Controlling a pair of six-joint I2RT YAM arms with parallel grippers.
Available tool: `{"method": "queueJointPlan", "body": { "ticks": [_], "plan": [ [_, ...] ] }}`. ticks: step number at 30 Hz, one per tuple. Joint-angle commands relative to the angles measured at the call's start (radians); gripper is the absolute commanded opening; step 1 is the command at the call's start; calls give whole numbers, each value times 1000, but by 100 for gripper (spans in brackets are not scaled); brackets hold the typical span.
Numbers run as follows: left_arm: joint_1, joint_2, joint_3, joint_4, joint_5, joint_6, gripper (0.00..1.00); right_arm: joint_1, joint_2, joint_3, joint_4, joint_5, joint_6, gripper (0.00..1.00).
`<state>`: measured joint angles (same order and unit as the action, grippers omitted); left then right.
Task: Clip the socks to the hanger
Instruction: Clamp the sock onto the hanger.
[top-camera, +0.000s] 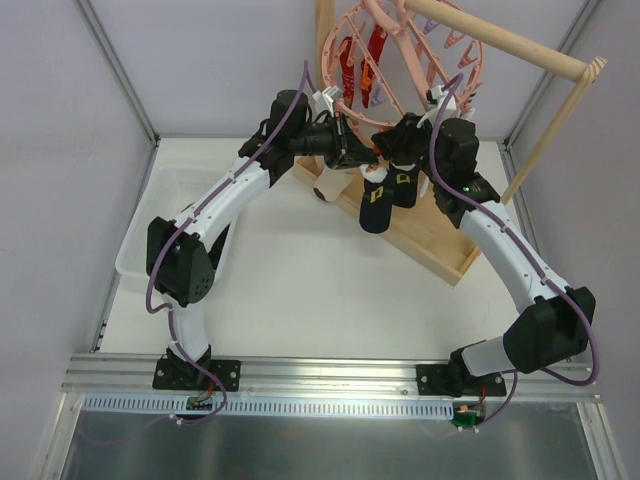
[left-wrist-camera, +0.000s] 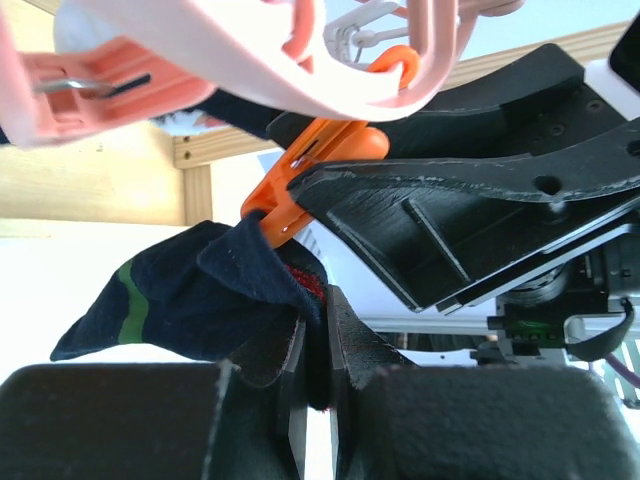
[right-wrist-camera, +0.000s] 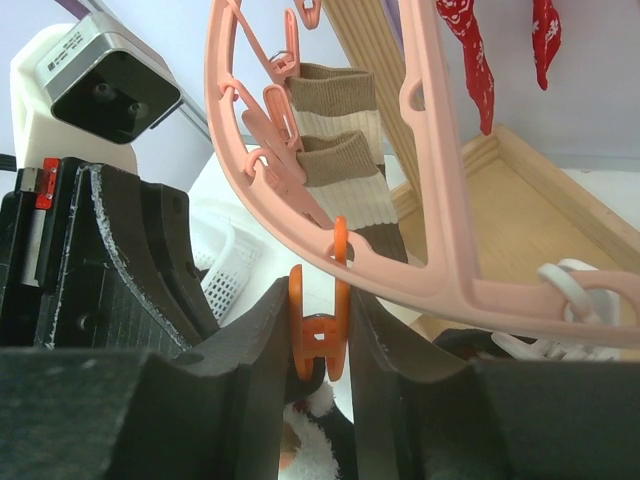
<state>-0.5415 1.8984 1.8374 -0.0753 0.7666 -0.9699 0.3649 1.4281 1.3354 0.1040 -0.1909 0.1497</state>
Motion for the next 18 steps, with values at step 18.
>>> {"method": "queueJointPlan", "body": {
  "ticks": [18],
  "plan": [
    [26,-27,-75,258,60,-133,0,12,-34,57,-18,61,97,1]
  ]
}}
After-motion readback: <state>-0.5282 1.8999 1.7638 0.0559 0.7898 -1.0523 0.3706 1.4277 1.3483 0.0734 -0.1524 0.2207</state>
